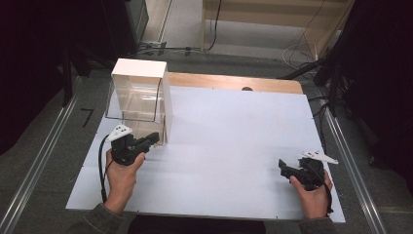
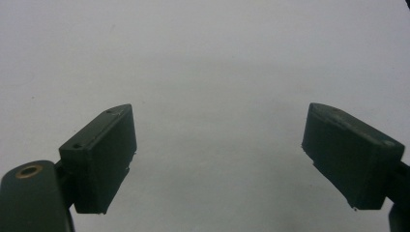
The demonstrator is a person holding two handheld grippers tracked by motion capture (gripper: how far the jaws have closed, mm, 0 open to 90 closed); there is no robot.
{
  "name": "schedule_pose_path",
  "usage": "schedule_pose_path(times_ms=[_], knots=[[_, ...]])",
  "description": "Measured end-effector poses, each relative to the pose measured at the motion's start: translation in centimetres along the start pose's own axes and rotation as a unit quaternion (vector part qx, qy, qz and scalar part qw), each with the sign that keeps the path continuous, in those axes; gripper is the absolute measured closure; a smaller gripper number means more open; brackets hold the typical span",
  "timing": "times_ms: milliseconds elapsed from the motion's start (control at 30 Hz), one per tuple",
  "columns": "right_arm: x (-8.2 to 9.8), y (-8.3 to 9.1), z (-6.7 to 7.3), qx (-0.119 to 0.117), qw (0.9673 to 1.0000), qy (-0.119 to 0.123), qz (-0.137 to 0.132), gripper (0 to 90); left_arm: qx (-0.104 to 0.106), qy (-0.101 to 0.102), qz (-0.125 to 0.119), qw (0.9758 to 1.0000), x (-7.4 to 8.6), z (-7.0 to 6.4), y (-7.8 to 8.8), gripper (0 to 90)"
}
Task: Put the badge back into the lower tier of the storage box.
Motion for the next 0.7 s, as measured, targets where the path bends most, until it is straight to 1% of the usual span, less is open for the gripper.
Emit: schedule_pose_path(times_ms=[167,367,700], knots=[[-0.01,0.0,0.0,0.0,1.0,0.001,-0.001,10.8,-0.003,0.004,-0.003,1.0,-0.07,0.23,0.03,89.4],[-0.01,0.01,0.01,0.0,1.0,0.001,-0.001,10.8,-0.006,0.005,-0.002,1.0,-0.06,0.49,0.03,89.4],[-0.02,0.01,0.02,-0.001,1.0,0.002,-0.002,10.7,-0.012,0.009,-0.008,0.9999,-0.25,1.02,0.08,89.4]])
Point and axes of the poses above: each handheld gripper's, and its own axes: y roughly backward along the jaws, x roughly out of its underside, z roughly to its left, the point moved 6 cm from there along -y, roughly forward along the jaws, and after that the axes turned 6 degrees about -y, right-handed, at the moved point
